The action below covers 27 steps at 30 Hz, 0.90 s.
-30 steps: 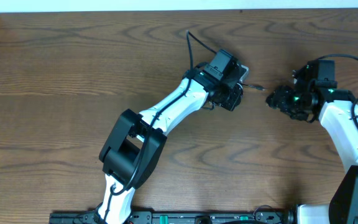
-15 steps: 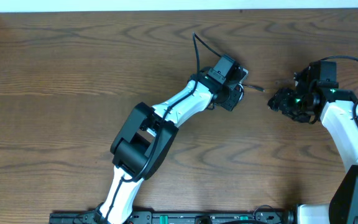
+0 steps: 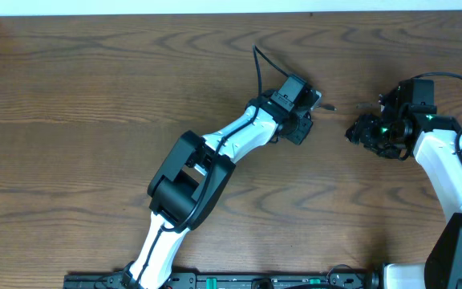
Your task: Untangle cables
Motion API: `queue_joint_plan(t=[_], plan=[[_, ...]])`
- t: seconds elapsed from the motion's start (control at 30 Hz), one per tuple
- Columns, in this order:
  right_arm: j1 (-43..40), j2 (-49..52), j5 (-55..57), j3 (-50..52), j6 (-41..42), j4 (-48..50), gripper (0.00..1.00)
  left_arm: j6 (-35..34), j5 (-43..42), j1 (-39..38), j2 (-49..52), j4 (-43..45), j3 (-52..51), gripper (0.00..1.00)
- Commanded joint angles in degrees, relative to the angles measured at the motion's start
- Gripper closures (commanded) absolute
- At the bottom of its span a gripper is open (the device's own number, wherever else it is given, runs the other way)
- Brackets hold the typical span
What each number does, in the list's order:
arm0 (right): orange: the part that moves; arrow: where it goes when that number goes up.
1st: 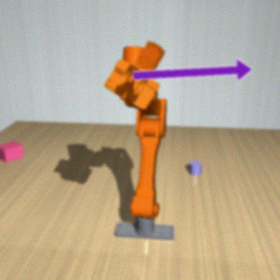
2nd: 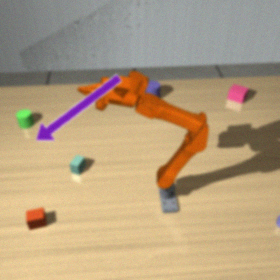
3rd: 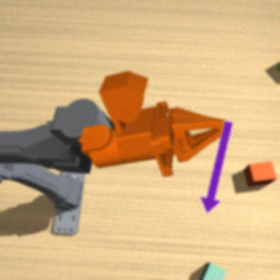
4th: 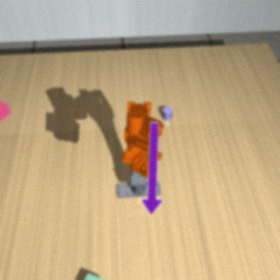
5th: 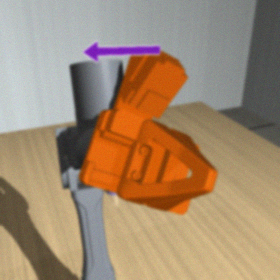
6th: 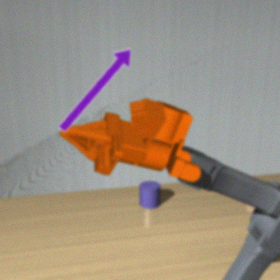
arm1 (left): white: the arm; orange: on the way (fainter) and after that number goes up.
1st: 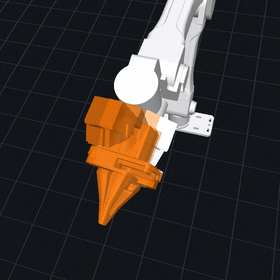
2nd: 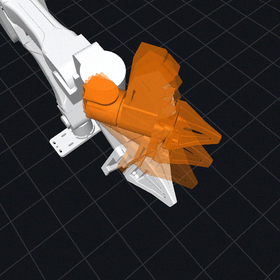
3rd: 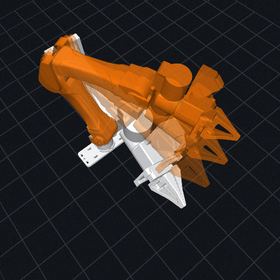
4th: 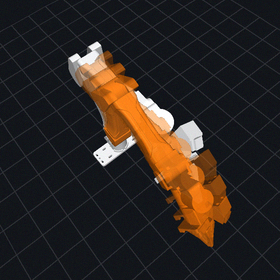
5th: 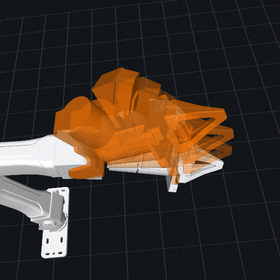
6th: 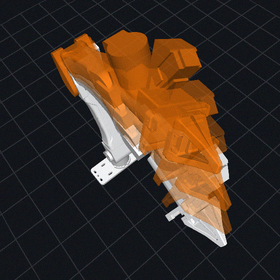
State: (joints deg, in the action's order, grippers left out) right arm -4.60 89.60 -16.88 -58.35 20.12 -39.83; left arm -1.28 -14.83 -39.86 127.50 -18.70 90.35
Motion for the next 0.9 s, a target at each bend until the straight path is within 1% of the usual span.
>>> queue_joint_plan(t=[0.0, 0.1, 0.17, 0.23, 0.3, 0.37, 0.5, 0.6, 0.73, 0.87], plan=[[0.0, 0.5, 0.3, -0.7, -0.9, -0.2, 0.42, 0.4, 1.0, -0.3, 2.6, -1.2, -0.1, 0.92], [0.0, 0.5, 0.3, -0.7, -0.9, -0.2, 0.42, -3.0, 0.7, 0.4, 1.4, -2.6, 0.2, 0.93], [0.0, 0.5, 0.2, -0.7, -1.0, 0.0, 0.42, -4.7, -1.2, 1.3, -0.3, -4.7, 0.5, 0.92], [0.2, 0.5, -1.0, -0.7, -2.0, 0.4, 0.43, -4.8, -6.1, 2.5, -2.9, -6.8, 0.6, 0.93], [0.2, 0.4, -4.9, -0.7, -4.3, 1.3, 0.42, -4.8, -12.0, 3.8, -5.6, -8.8, 0.6, 0.92], [0.2, 0.2, -10.8, -0.7, -7.0, 2.3, 0.41, -4.8, -19.2, 5.4, -8.7, -10.8, 0.6, 0.93], [0.5, -0.7, -22.0, -0.7, -8.6, 5.4, 0.41, -4.8, -32.2, 8.4, -13.0, -13.8, 0.6, 0.93], [1.7, -1.6, -30.2, -0.7, -8.6, 8.9, 0.41, -4.8, -38.9, 10.6, -14.9, -15.1, 0.6, 0.92], [3.7, -2.2, -36.2, -0.7, -8.1, 13.0, 0.43, -4.9, -44.4, 12.6, -15.2, -15.4, 0.6, 0.92], [5.2, -2.2, -37.3, -0.7, -3.4, 15.5, 0.45, -5.0, -44.7, 13.5, -15.2, -15.3, 0.6, 0.93]])
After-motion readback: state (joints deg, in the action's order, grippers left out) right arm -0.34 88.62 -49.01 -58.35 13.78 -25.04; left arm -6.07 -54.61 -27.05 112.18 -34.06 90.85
